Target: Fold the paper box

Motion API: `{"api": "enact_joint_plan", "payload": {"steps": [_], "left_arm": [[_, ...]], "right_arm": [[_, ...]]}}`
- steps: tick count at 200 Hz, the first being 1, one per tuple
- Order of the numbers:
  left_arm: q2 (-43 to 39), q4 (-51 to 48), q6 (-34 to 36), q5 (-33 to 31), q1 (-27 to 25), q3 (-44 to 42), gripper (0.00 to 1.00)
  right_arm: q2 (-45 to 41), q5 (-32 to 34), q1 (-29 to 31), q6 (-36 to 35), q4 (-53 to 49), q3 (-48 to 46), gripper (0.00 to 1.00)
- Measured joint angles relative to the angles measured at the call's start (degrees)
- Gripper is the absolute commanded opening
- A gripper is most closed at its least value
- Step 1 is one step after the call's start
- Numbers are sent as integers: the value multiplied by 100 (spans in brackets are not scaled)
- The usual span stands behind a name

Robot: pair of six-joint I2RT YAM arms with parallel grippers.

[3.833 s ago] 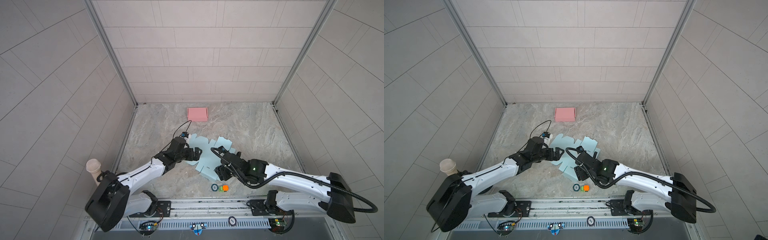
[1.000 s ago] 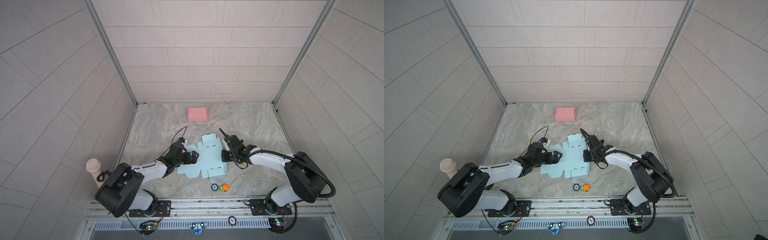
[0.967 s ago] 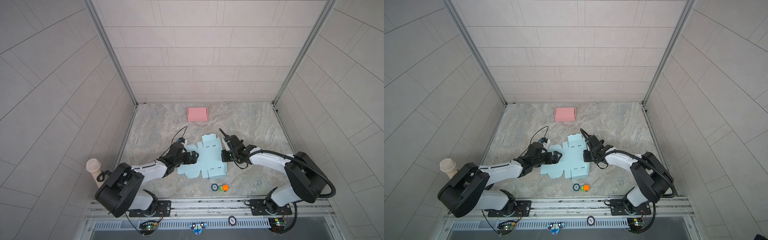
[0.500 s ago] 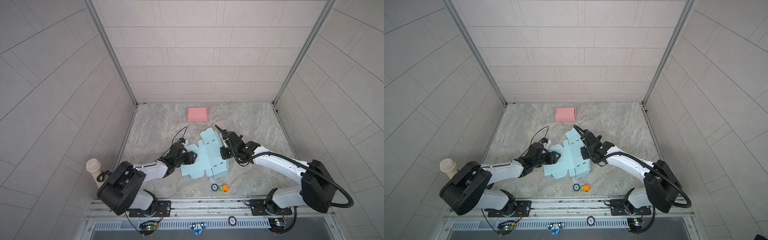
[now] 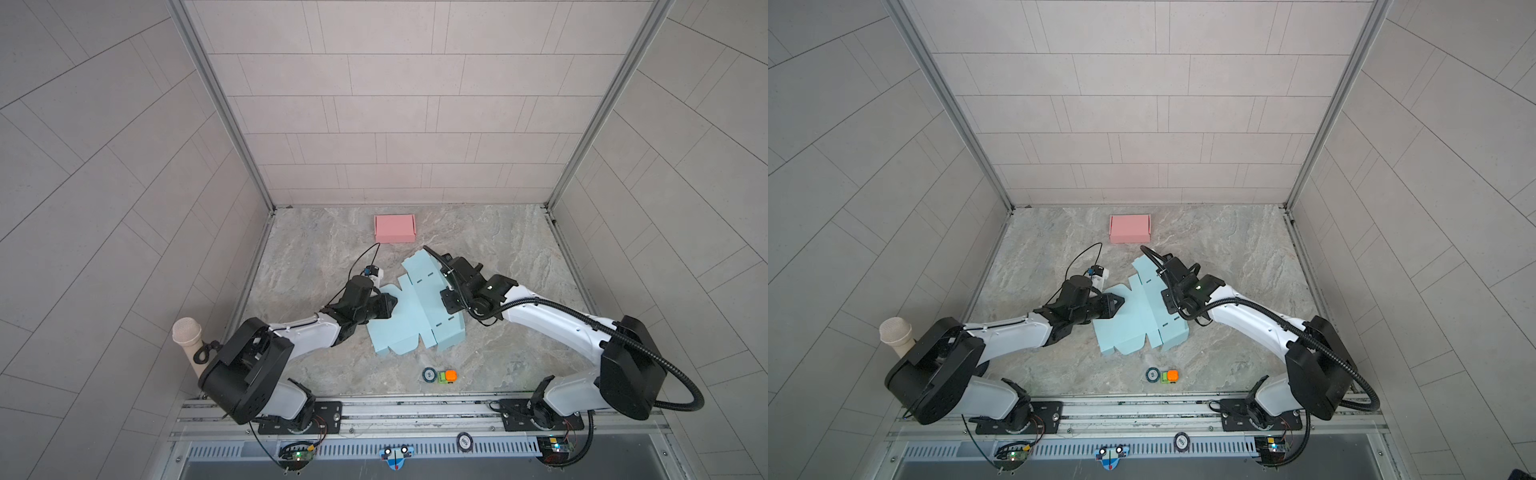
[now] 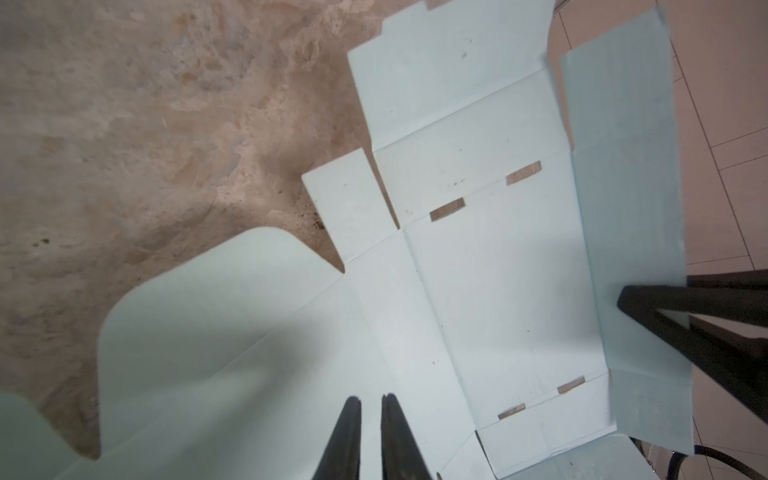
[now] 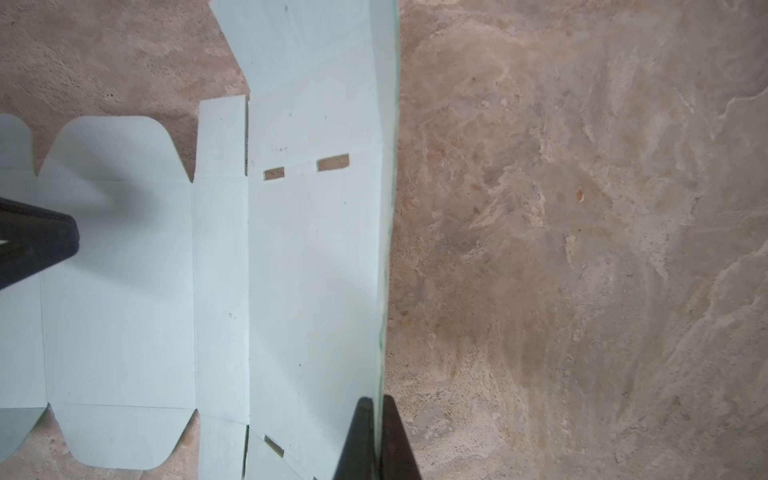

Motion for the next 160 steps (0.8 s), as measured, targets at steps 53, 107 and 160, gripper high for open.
{"api": "enact_joint_plan", "payload": {"steps": [53, 107, 160], "left_arm": [[363, -22, -37, 76, 0, 380, 14], [944, -74, -179, 243, 9, 1137, 0], [1733, 136, -402, 398, 173, 2286, 0]], "right_arm": [[243, 275, 90, -214, -66, 52, 0], [481, 411, 225, -365, 59, 28, 0], [433, 297, 280, -472, 457, -170, 0]]}}
